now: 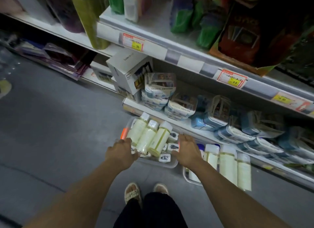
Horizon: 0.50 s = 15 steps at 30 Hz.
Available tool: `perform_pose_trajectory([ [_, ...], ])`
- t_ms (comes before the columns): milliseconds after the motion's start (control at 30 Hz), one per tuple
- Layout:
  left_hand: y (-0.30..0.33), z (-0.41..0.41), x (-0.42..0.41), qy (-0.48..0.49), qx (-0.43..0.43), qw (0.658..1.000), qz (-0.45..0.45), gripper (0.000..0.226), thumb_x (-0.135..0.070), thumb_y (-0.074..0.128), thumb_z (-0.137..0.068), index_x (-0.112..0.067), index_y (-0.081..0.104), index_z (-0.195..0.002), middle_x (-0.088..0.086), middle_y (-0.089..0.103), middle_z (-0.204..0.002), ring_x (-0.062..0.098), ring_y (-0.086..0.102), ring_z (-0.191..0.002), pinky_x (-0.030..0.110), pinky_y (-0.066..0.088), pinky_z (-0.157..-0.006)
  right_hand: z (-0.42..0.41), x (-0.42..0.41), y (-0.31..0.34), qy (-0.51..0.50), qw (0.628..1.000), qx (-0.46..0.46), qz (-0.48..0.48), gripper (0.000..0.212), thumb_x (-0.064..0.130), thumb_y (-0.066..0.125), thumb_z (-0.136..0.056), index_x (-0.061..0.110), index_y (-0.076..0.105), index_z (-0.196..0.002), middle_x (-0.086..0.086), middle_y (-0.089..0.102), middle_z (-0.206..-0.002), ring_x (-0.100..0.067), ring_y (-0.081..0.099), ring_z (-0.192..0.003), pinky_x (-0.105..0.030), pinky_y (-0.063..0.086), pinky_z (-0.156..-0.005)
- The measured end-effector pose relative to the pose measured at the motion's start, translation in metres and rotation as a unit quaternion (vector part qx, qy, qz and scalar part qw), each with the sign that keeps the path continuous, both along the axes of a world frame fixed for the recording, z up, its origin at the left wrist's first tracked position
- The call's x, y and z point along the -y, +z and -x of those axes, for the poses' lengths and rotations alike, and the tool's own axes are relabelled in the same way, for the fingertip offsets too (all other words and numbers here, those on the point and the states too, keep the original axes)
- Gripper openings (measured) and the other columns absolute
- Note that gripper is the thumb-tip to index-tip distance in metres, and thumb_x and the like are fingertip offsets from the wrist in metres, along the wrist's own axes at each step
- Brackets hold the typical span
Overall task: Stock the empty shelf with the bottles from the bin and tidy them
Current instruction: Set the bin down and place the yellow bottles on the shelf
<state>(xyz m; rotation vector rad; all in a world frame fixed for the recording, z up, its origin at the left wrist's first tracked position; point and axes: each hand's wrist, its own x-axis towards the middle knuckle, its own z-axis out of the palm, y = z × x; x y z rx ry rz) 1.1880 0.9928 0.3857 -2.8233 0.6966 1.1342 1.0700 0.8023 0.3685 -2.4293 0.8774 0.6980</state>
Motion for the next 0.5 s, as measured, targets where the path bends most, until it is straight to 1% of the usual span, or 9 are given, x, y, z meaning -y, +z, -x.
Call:
perform_pose_trajectory([
  [67, -0.012, -0.004, 0.003, -0.006, -0.004, 1.000, 0.003, 0.056, -0.051, 0.050, -0.091, -0.017, 0.038, -0.134, 0.006, 0.049, -0.132, 0.024, 0.048, -0.121, 0.036, 0.041, -0.094, -0.002, 0.000, -0.013, -0.012, 1.000, 0.002, -0.003, 0.061, 0.036, 0.061, -0.087, 0.012, 0.038, -0.138, -0.012, 0.039, -0.142, -0.028, 0.036, -0.131, -0.035, 0.036, -0.102],
  [200, -0.041, -0.010, 0.013, -0.010, -0.013, 1.000, -0.001, 0.060, -0.051, 0.051, -0.091, -0.018, 0.034, -0.138, 0.006, 0.047, -0.137, 0.025, 0.047, -0.124, 0.037, 0.040, -0.098, -0.005, 0.003, -0.046, -0.037, 0.999, 0.003, -0.018, 0.061, 0.033, 0.061, -0.088, 0.010, 0.037, -0.139, -0.013, 0.040, -0.142, -0.029, 0.036, -0.132, -0.036, 0.037, -0.105],
  [267, -0.059, -0.014, 0.020, -0.013, -0.011, 1.000, -0.007, 0.061, -0.051, 0.052, -0.090, -0.019, 0.034, -0.139, 0.005, 0.045, -0.139, 0.024, 0.046, -0.125, 0.038, 0.040, -0.099, -0.007, 0.006, -0.066, -0.058, 0.998, 0.001, -0.033, 0.062, 0.033, 0.062, -0.086, 0.010, 0.037, -0.137, -0.013, 0.041, -0.141, -0.030, 0.039, -0.129, -0.038, 0.040, -0.103],
  [400, -0.095, -0.020, 0.036, -0.003, -0.011, 1.000, -0.014, 0.059, -0.051, 0.053, -0.090, -0.020, 0.036, -0.137, 0.004, 0.048, -0.135, 0.024, 0.049, -0.122, 0.037, 0.040, -0.096, -0.012, 0.015, -0.107, -0.066, 0.996, -0.008, -0.052, 0.063, 0.035, 0.061, -0.087, 0.011, 0.034, -0.138, -0.013, 0.041, -0.139, -0.031, 0.040, -0.127, -0.036, 0.040, -0.098],
  [500, -0.124, -0.022, 0.045, -0.001, -0.012, 1.000, -0.010, 0.061, -0.051, 0.054, -0.089, -0.019, 0.036, -0.138, 0.004, 0.049, -0.134, 0.023, 0.050, -0.121, 0.037, 0.042, -0.096, -0.017, 0.023, -0.139, -0.070, 0.996, -0.004, -0.063, 0.065, 0.037, 0.060, -0.089, 0.011, 0.030, -0.140, -0.016, 0.038, -0.140, -0.032, 0.041, -0.127, -0.036, 0.041, -0.097],
])
